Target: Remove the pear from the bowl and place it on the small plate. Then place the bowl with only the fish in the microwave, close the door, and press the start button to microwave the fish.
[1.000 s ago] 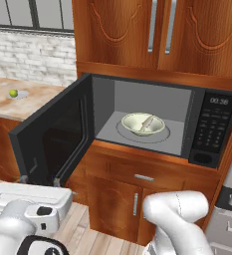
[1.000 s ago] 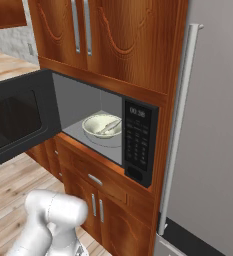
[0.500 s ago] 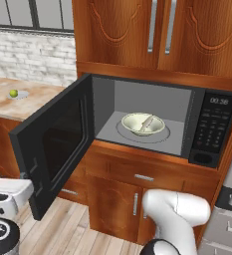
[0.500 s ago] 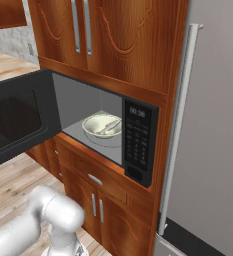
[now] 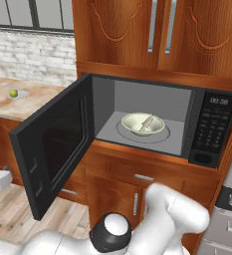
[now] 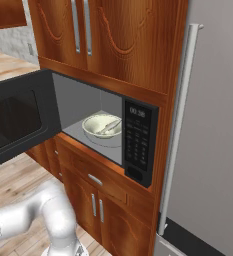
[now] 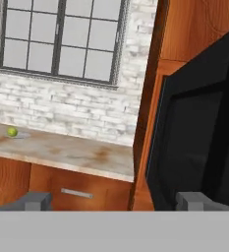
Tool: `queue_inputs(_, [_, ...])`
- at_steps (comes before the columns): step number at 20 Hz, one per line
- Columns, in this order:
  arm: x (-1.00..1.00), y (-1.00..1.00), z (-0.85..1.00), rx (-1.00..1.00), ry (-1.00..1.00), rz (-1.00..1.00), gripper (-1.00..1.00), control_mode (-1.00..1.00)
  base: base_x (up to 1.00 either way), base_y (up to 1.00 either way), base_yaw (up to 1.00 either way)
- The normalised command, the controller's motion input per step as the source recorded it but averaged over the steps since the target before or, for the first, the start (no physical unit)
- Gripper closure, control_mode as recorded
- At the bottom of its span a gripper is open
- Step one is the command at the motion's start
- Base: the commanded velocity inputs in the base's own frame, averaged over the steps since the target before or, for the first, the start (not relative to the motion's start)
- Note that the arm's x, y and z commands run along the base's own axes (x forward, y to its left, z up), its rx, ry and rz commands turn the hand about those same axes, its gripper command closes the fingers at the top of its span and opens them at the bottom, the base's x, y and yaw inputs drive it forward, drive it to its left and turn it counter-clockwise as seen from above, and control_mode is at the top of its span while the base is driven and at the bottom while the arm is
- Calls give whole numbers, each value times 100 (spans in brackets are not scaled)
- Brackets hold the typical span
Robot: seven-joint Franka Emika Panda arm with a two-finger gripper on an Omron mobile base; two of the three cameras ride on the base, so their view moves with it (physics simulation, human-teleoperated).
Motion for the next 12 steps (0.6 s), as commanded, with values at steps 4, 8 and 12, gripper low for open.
queue_inputs(4, [46,-20,-32,0,0,-10,-100,-100,0,0,0])
queue_inputs(8, [1,-83,-15,3,-1,-6,-100,-100,0,0,0])
queue_inputs(12, [-36,-100,-1,6,-13,-5,-100,-100,0,0,0])
